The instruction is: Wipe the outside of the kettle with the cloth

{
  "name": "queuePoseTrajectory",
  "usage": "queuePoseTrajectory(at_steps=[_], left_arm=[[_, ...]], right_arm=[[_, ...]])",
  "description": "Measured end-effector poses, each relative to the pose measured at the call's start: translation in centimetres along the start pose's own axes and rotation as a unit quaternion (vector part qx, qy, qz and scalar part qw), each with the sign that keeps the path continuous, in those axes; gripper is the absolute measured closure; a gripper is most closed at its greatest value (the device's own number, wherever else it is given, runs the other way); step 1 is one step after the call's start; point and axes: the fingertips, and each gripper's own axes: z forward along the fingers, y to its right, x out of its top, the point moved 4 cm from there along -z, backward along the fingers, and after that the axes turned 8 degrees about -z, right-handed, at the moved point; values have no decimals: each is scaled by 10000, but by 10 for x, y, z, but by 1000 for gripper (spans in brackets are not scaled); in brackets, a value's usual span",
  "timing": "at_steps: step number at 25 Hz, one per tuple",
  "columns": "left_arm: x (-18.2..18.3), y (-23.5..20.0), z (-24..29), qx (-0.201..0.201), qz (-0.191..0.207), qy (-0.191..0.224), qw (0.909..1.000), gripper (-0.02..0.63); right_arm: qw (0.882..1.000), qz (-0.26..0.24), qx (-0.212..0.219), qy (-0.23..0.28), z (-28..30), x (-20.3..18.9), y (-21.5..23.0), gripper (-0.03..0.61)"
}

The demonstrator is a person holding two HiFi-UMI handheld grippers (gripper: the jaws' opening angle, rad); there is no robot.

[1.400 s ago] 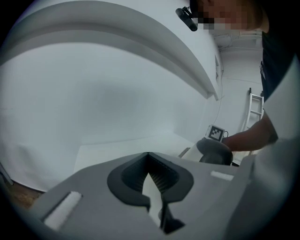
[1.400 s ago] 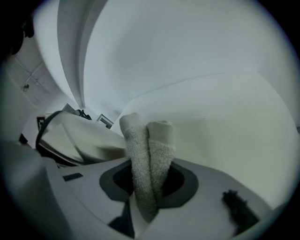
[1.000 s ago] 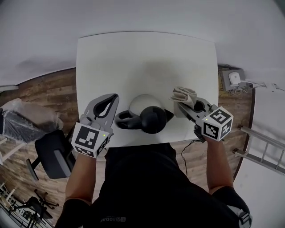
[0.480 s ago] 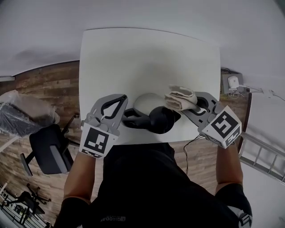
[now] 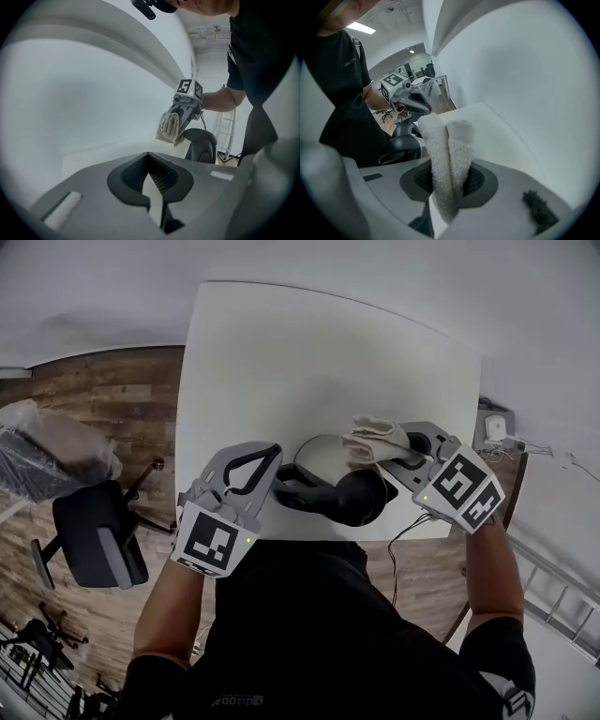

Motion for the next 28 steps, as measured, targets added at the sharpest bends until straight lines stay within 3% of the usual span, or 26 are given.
queuePoseTrajectory(at_steps=[4,10,28], left_arm=[[-7,2,0,-94,102,39,9999,607],[-16,3,-3,4,-289,69,9996,607],[-40,-14,-22,451,-726,143,9962,607]], right_arm=[[9995,-107,165,-231,16,-2,7,480],[9973,-255,481,-484,40,-2,15,480],[9839,-397,1224,-1237,123,-24,32,480]])
